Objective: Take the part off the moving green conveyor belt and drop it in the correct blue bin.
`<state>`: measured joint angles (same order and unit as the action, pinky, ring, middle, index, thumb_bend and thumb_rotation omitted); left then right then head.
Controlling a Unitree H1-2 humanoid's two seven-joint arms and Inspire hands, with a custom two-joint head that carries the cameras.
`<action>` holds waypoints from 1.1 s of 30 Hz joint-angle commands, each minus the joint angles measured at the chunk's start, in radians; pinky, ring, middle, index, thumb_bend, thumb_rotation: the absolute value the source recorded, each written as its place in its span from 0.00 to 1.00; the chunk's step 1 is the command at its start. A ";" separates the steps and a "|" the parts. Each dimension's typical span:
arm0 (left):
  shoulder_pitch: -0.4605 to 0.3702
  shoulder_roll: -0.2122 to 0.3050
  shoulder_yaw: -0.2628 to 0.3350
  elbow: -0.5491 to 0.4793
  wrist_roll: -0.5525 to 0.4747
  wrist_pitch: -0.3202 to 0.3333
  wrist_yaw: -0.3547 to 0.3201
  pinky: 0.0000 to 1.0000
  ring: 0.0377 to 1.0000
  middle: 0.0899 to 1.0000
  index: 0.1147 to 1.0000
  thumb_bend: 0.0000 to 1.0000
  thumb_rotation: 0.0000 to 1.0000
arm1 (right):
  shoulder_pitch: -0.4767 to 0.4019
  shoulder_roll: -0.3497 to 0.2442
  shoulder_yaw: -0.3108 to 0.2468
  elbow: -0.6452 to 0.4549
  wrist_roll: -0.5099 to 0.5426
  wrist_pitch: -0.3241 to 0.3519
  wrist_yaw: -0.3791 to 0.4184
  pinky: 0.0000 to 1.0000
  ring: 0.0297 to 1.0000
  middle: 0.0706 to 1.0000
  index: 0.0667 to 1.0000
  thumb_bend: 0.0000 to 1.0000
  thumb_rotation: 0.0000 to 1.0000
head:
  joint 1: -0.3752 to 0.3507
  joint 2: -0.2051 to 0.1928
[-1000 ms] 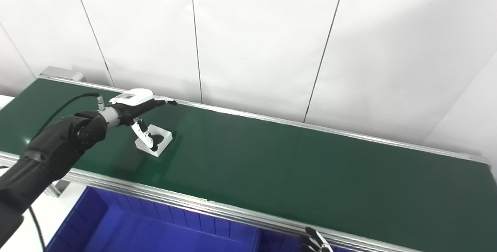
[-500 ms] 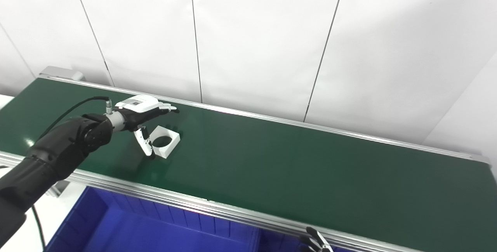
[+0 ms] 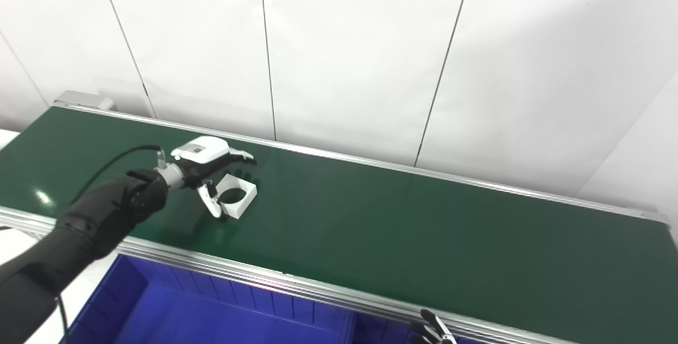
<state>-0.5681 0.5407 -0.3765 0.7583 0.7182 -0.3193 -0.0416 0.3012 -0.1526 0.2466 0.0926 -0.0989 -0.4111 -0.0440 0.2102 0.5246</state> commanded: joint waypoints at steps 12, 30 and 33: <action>-0.072 -0.090 -0.027 0.120 -0.062 -0.150 0.156 0.58 0.62 0.63 0.62 0.52 0.00 | 0.022 0.004 -0.008 -0.060 -0.001 -0.059 -0.019 0.69 0.74 0.79 0.88 0.79 0.27 | -0.007 0.020; -0.052 -0.035 0.002 0.019 -0.124 -0.103 0.019 0.47 0.41 0.47 0.42 0.50 0.00 | 0.014 0.025 -0.002 -0.055 0.009 -0.059 -0.025 0.70 0.75 0.79 0.89 0.78 0.26 | -0.026 0.026; -0.023 -0.020 0.060 -0.062 -0.179 -0.133 0.021 0.47 0.41 0.46 0.42 0.50 0.00 | 0.014 0.030 -0.003 -0.056 0.010 -0.059 -0.027 0.70 0.74 0.79 0.88 0.78 0.25 | -0.044 0.035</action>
<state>-0.5666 0.4766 -0.3541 0.7602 0.5835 -0.4204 -0.0462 0.3189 -0.1320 0.2449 0.0631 -0.0920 -0.4113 -0.0592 0.1749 0.5553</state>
